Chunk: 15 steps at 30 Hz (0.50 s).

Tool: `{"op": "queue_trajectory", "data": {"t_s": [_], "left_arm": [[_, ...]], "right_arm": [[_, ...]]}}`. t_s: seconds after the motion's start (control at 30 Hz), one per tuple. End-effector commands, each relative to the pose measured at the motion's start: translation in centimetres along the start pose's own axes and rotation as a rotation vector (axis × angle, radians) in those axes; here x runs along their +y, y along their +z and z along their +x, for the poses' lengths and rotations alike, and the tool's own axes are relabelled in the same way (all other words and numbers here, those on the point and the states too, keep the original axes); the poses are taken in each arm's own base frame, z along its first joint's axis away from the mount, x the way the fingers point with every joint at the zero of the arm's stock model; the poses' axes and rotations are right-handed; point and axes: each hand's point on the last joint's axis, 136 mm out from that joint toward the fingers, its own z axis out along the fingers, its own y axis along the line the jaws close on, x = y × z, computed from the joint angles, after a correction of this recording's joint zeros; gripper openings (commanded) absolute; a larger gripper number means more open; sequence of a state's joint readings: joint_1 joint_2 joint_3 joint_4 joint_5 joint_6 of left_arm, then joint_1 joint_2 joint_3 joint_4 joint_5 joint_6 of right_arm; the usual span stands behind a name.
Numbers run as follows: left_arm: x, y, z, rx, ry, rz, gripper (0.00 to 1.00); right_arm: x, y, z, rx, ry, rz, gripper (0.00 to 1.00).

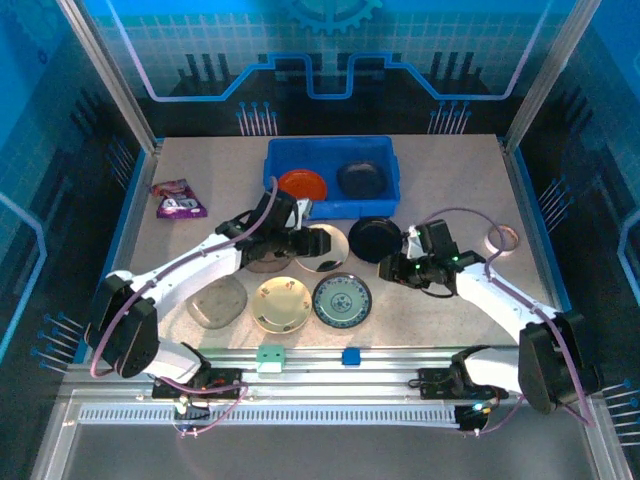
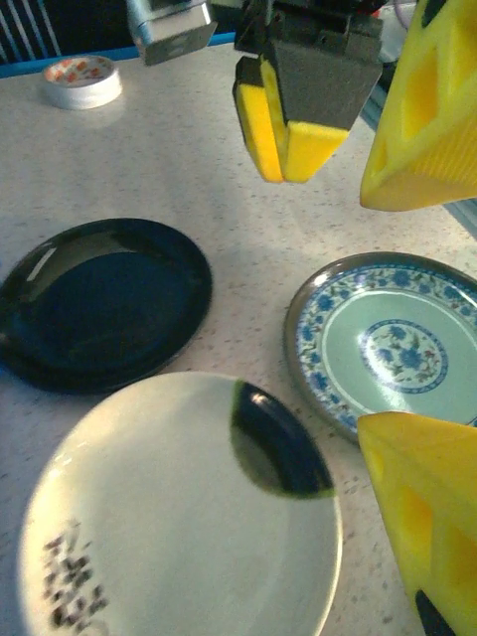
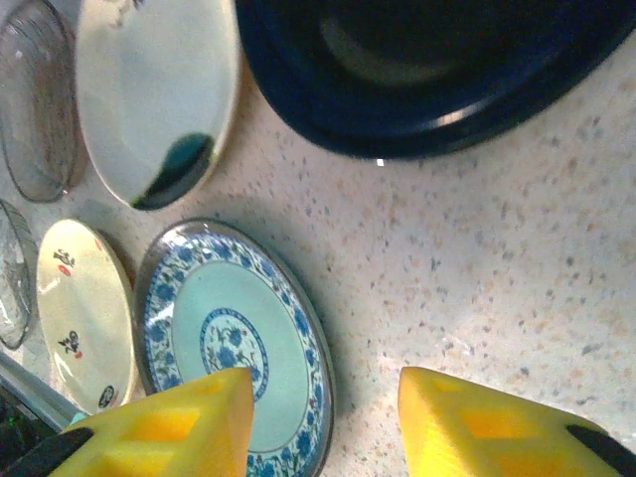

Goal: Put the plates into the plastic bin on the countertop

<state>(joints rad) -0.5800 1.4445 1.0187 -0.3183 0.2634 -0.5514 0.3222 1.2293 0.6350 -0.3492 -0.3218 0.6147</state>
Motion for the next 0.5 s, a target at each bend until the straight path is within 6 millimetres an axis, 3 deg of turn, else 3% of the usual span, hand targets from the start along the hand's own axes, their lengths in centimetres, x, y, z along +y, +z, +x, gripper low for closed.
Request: {"op": "queue_trajectory", "data": {"t_s": [0.0,0.13,0.47], "left_arm": [[-0.7,0.2,1.4,0.028,-0.022,0.061,0.56],[-0.7,0.9,1.6,0.017,-0.023,0.072,0.57],[-0.4,3.2,-0.4,-0.072,-0.049,0.099,0.57]], "right_arm": [[-1.0,0.7,0.9,0.013,0.042,0.031,0.44],[-1.1,1.0,-1.1,-0.046,0.064,0.027,0.46],[-2.8,1.3,-6.1,-0.177,0.187,-0.006,0.49]]}}
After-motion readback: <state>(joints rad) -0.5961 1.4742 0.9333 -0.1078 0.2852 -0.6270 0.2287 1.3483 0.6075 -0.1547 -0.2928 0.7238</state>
